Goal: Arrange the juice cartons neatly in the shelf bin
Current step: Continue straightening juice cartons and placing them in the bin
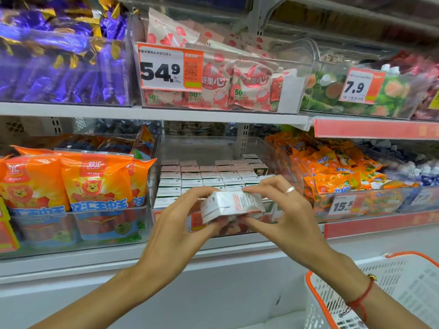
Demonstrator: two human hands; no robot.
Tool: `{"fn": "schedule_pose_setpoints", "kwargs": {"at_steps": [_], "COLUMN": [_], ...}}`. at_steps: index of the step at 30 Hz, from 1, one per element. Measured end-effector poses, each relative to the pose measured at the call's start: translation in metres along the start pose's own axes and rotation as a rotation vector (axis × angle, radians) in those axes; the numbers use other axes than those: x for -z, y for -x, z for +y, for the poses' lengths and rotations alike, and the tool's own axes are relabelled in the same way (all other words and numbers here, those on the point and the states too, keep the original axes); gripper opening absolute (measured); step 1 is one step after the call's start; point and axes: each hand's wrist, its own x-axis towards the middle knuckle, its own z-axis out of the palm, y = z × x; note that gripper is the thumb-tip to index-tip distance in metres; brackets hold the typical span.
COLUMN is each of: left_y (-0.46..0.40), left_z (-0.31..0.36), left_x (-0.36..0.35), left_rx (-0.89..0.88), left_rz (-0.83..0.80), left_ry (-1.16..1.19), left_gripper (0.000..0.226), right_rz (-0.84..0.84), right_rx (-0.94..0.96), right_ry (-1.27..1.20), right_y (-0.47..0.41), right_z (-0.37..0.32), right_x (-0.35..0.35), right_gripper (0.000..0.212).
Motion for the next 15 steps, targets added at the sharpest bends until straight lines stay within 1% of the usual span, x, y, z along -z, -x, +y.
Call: {"fn": "schedule_pose_setpoints", "kwargs": {"at_steps": [3,5,7,8,11,13,15], "left_y": [-0.012,-0.028,-0.051,-0.064,-0.108,-0.132,-0.149], "left_z": [-0.005,-0.01,-0.018,-0.022,-0.034,-0.043,-0.053], "left_x": [-0.011,-0.021,-0.036,-0.045,-0.076,-0.098,-0.118], "left_rx": [0.145,0.202,0.249,0.271,0.334,0.391,0.435], "left_rz": [0.014,0.03,0.052,0.063,0.094,0.082,0.044], "left_ry": [0.129,0.18,0.193,0.189,0.148,0.106,0.03], "left_gripper": [0.041,0.037,0.034,0.032,0.032,0.038,0.043], "right_rz": [-0.034,-0.015,0.025,0.038,0.089,0.099,0.099], "right_rx": [0.006,-0.024,-0.061,-0.102,-0.25,-0.307,-0.346], "right_ry": [0.097,0.143,0.243,0.3,0.41,0.405,0.343], "right_y": [-0.006,-0.011,-0.014,-0.016,-0.017,-0.017,-0.015], "right_z": [0.016,0.038,0.066,0.081,0.119,0.136,0.148], "right_x": [0.007,0.009,0.01,0.01,0.01,0.006,-0.001], "right_gripper": [0.048,0.038,0.027,0.028,0.04,0.045,0.045]}}
